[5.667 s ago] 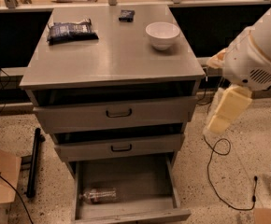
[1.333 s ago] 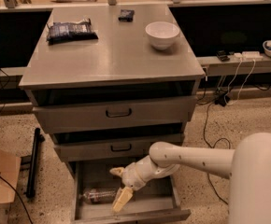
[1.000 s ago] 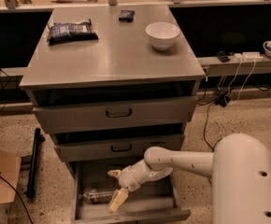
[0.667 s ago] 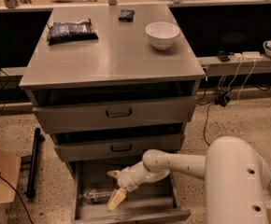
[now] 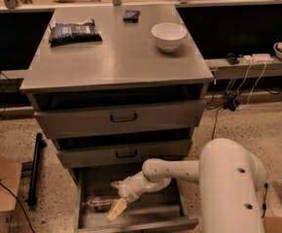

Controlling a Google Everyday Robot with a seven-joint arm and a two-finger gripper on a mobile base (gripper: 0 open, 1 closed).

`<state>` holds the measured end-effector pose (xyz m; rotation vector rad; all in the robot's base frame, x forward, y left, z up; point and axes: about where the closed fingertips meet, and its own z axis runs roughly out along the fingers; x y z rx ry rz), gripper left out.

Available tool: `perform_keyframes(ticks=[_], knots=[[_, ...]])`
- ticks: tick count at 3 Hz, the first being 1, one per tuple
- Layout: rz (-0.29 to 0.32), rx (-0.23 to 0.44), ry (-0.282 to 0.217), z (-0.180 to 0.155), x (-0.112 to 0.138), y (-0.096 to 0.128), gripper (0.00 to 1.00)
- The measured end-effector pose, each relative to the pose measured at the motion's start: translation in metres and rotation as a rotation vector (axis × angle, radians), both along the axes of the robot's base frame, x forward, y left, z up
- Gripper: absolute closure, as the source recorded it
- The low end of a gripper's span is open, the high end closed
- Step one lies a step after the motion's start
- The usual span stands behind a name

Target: Pick water bottle from bottom drawer and place on counter

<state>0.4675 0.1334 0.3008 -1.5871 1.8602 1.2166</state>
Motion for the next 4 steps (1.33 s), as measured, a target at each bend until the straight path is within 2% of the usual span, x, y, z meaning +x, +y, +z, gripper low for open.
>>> perform_keyframes(ticks=[1, 2, 4], knots=[[-0.022, -0.057, 0.04, -0.044, 0.005, 0.008, 0.0], [-0.05, -0.1, 0.024, -0.081, 0.021, 0.012, 0.0], [-0.075, -0.151, -0.03, -0.128, 0.053, 0.016, 0.0]])
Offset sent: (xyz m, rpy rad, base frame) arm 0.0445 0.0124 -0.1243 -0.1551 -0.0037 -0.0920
